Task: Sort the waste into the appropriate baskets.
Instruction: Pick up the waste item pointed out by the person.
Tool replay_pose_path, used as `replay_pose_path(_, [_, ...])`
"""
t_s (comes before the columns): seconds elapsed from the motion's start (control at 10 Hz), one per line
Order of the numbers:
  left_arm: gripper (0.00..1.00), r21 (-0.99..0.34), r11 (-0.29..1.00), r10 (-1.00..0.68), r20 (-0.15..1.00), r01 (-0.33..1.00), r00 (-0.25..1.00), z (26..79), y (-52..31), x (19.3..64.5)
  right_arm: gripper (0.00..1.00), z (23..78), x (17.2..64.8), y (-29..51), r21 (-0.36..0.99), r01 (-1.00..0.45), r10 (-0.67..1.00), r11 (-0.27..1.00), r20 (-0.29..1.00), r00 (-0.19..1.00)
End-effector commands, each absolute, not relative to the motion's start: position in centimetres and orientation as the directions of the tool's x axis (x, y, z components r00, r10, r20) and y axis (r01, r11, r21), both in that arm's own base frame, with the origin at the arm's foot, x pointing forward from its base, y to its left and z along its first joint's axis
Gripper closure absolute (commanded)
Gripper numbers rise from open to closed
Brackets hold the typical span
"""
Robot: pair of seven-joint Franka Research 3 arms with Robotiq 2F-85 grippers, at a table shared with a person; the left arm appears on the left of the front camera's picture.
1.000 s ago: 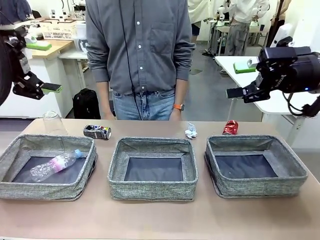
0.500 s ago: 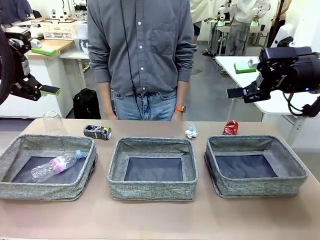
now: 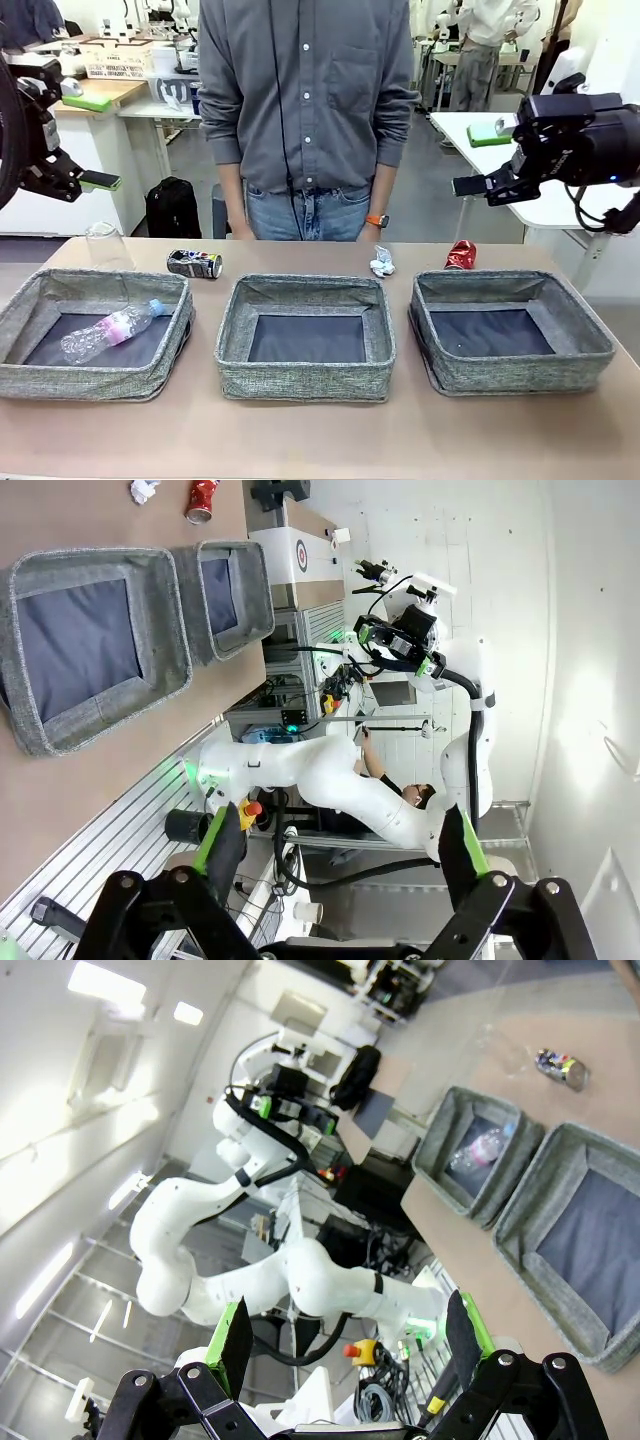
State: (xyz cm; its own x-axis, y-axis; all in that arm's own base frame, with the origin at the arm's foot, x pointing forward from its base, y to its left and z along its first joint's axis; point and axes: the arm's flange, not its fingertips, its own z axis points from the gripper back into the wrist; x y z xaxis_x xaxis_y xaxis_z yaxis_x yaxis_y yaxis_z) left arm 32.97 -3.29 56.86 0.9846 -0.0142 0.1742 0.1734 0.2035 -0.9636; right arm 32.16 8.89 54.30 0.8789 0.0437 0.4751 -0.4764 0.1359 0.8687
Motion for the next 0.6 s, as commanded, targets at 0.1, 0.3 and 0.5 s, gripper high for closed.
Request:
replay_pose_path(0.1, [0.0,-0.964,0.208,-0.015,0.163,0.163,0.986,57.28,-3.36,32.83,0.0,54.29,32.29,9.08,0.859,-0.5,0.032,0.111,0.499,0.866])
replay_pose_path(0.3, [0.0,-0.964,0.208,-0.015,0.163,0.163,0.986,57.28,-3.36,32.83,0.0,54.29,32.29,9.08,0.859,-0.5,0.032,0.111,0.499,0.866])
replay_pose_path(0.5, [0.0,-0.964,0.208,-0.015,0.163,0.163,0.986,57.28,-3.36,32.83,0.0,54.29,32.29,9.08,0.859,-0.5,0.032,0.111,0.499,0.866])
